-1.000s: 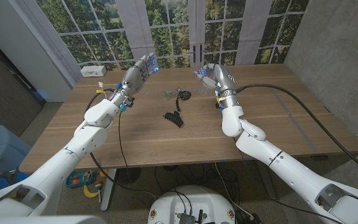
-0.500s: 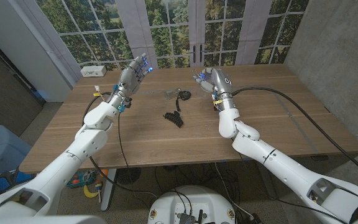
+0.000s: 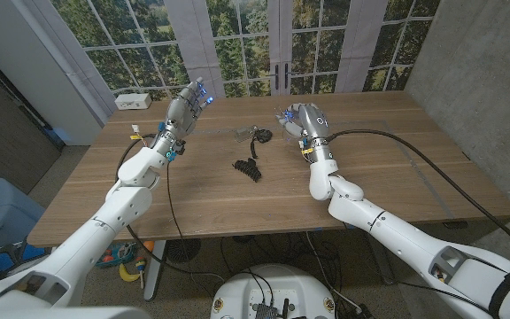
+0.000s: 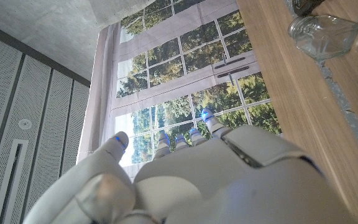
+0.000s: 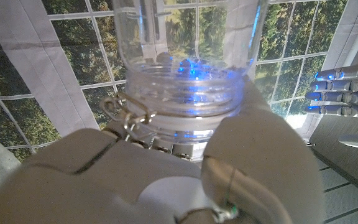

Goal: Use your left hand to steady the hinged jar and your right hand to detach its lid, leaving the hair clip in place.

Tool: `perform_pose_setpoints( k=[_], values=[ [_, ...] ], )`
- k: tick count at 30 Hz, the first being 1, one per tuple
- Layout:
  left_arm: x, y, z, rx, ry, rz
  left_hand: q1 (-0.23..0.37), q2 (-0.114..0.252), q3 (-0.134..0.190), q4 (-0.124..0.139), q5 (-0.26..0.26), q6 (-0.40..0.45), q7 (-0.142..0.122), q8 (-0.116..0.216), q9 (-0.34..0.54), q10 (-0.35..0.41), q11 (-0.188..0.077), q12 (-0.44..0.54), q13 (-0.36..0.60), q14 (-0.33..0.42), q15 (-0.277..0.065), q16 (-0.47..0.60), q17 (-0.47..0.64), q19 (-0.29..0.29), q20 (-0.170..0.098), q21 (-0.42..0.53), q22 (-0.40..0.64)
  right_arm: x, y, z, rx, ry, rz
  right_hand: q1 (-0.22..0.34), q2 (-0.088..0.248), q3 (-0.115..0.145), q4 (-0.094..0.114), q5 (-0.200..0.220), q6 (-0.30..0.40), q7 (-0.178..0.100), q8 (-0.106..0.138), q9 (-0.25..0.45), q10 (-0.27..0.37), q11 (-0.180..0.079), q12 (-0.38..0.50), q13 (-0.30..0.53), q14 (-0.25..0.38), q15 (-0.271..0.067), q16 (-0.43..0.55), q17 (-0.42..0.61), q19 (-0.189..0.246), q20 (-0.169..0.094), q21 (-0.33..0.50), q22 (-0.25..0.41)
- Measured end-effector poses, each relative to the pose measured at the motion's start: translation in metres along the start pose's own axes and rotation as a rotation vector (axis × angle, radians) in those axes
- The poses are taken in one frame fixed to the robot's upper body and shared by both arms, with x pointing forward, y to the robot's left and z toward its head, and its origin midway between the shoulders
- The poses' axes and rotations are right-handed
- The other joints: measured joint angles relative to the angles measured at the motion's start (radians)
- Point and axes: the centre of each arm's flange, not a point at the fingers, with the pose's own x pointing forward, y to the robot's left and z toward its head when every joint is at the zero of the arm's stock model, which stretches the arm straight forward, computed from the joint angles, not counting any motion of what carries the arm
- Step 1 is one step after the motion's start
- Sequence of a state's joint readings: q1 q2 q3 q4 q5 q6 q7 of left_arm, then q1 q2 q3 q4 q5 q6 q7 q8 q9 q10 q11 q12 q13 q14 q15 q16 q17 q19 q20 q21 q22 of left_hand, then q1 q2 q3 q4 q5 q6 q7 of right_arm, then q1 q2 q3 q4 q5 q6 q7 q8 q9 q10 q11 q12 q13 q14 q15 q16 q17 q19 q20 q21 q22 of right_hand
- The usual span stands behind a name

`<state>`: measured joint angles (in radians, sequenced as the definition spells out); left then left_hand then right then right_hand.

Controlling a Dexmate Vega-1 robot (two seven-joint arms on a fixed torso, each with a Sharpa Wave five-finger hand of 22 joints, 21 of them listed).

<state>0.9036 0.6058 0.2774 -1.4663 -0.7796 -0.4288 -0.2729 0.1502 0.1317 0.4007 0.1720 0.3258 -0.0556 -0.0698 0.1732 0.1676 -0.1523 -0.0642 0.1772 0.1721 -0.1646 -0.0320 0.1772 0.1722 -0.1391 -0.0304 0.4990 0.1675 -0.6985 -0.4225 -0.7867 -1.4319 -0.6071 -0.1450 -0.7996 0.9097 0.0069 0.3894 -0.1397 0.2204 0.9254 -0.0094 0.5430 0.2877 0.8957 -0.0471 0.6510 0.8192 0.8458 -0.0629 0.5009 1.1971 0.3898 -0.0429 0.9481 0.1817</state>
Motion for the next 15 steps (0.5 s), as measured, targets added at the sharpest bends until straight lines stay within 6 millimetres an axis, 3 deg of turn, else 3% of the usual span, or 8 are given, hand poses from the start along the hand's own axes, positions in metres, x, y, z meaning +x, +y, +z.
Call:
perform_pose_setpoints(
  k=[13,14,15],
  values=[
    [-0.002,-0.001,0.001,-0.004,0.001,0.003,0.000,0.000,0.012,-0.004,0.004,0.000,0.000,0.000,0.000,0.000,0.000,0.000,0.000,0.000,0.000,0.000,0.000,0.004,-0.004,-0.007,0.000,-0.002,0.011,-0.012,-0.070,0.014,0.023,0.000,0.000,0.004,-0.004,-0.001,0.007,-0.007,-0.006,-0.018,0.016,-0.009,-0.022,-0.030,0.004,-0.003,-0.010,-0.010,0.007,0.000,0.008,-0.005],
    [-0.003,-0.001,0.001,-0.004,0.002,0.006,0.000,0.000,0.013,-0.004,0.004,0.000,0.000,0.000,0.000,0.000,0.000,0.000,0.000,0.000,0.000,0.000,0.000,0.004,-0.004,-0.007,0.000,0.007,0.006,-0.011,-0.077,0.008,0.008,0.000,0.000,0.004,-0.004,-0.001,0.007,-0.007,-0.007,-0.019,0.016,-0.009,-0.026,-0.032,0.010,-0.003,-0.011,-0.010,0.007,0.000,0.008,-0.005],
    [-0.003,-0.001,0.001,-0.004,0.001,0.005,0.000,0.000,0.016,-0.008,0.004,0.000,0.000,0.000,0.000,0.000,0.000,0.000,0.000,0.000,0.000,0.000,0.000,0.004,-0.004,-0.007,0.000,-0.004,0.019,-0.018,-0.101,0.016,0.046,0.000,0.000,0.004,-0.004,-0.001,0.007,-0.007,-0.007,-0.019,0.016,-0.009,-0.028,-0.032,0.010,-0.003,-0.011,-0.010,0.007,0.000,0.008,-0.005]
  ],
)
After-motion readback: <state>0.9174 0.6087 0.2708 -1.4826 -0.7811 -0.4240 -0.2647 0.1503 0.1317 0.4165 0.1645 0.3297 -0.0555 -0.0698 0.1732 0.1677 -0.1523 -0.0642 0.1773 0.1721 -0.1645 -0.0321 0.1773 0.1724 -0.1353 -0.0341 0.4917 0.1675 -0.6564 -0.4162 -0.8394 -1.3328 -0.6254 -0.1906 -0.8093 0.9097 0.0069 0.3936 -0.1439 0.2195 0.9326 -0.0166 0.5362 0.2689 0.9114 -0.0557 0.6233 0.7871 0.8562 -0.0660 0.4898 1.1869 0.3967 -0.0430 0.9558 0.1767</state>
